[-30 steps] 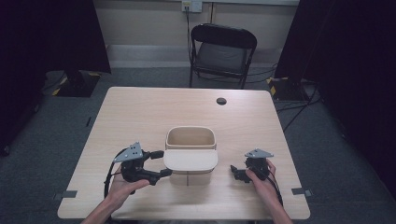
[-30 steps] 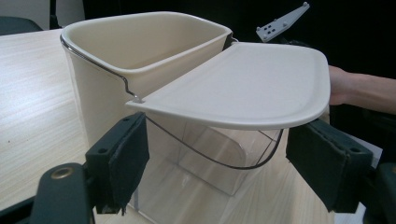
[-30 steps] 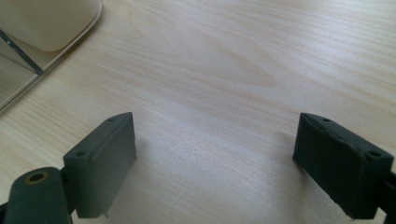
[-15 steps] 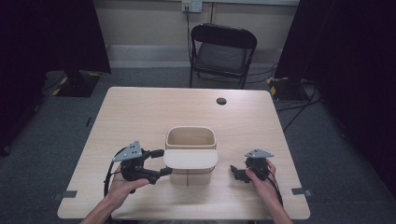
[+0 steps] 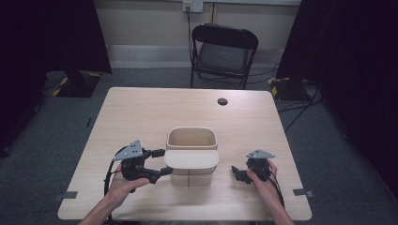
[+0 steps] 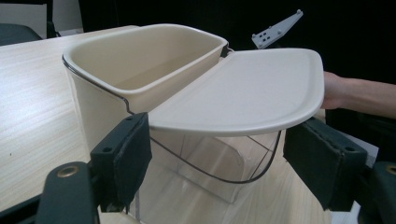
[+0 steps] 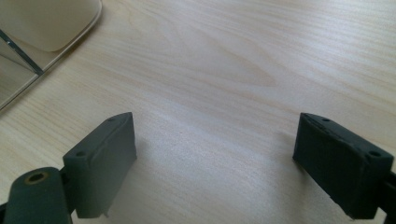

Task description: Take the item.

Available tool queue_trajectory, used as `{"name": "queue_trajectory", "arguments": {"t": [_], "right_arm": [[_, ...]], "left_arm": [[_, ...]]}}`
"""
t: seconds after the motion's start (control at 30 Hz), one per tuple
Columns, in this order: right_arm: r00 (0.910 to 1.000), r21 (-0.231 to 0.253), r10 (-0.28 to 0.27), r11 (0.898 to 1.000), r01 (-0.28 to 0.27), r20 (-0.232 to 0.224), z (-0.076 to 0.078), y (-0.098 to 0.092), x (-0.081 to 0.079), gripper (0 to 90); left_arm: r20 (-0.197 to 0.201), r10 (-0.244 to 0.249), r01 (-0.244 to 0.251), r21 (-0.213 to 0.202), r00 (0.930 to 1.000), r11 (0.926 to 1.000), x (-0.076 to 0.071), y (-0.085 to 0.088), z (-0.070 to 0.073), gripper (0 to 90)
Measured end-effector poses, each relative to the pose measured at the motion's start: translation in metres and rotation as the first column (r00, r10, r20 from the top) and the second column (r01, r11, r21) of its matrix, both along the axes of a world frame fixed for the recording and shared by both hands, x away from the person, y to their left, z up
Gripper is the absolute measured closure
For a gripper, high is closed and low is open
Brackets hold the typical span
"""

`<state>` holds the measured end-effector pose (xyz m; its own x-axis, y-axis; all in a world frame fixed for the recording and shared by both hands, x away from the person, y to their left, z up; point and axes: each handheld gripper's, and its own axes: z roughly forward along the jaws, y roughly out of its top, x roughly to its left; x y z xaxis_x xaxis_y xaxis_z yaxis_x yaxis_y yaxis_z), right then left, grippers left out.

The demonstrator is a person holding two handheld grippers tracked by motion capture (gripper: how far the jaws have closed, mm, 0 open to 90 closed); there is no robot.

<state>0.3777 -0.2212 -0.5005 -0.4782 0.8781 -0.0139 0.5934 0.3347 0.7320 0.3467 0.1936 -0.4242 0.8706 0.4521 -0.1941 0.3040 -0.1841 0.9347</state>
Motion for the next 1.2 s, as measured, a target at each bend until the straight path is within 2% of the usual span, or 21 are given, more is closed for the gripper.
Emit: {"name": "queue_trajectory", "arguments": {"t": [0.47,0.53,0.57,0.63,0.77,0.8,0.93,1.2], "right_arm": [[1.0000,0.000,0.000,1.000,0.000,0.000,0.0000,0.0000,0.0000,12.3],[1.0000,0.000,0.000,1.000,0.000,0.000,0.0000,0.0000,0.0000,12.3],[1.0000,0.000,0.000,1.000,0.000,0.000,0.0000,0.0000,0.0000,12.3],[1.0000,0.000,0.000,1.000,0.000,0.000,0.0000,0.0000,0.0000,12.3],[1.0000,-0.001,0.003,1.000,-0.003,0.000,0.0000,-0.0001,0.0005,12.1],[1.0000,-0.001,0.003,1.000,-0.003,0.000,0.0000,-0.0001,0.0005,12.1],[1.0000,-0.001,0.003,1.000,-0.003,0.000,0.0000,-0.0001,0.0005,12.1],[1.0000,-0.001,0.002,1.000,-0.003,-0.001,0.0000,0.0000,0.0004,12.2]], "left_arm": [[0.009,0.007,-0.007,0.000,0.9999,1.0000,0.0027,-0.0004,0.0020,23.9],[0.007,0.008,-0.008,0.000,0.9999,1.0000,0.0027,-0.0007,0.0022,24.0],[-0.006,0.005,-0.005,-0.007,1.0000,1.0000,0.0029,-0.0008,0.0029,24.0],[-0.005,-0.002,0.002,0.007,1.0000,1.0000,0.0037,0.0001,0.0040,24.1],[-0.004,0.003,-0.003,-0.005,1.0000,1.0000,0.0050,-0.0014,0.0072,24.4],[0.001,-0.001,0.001,0.007,1.0000,1.0000,0.0056,-0.0008,0.0077,24.4],[-0.004,0.000,0.000,0.000,1.0000,1.0000,0.0053,-0.0012,0.0078,24.5],[-0.004,-0.002,0.002,0.010,1.0000,0.9999,0.0072,-0.0012,0.0101,24.3]]}}
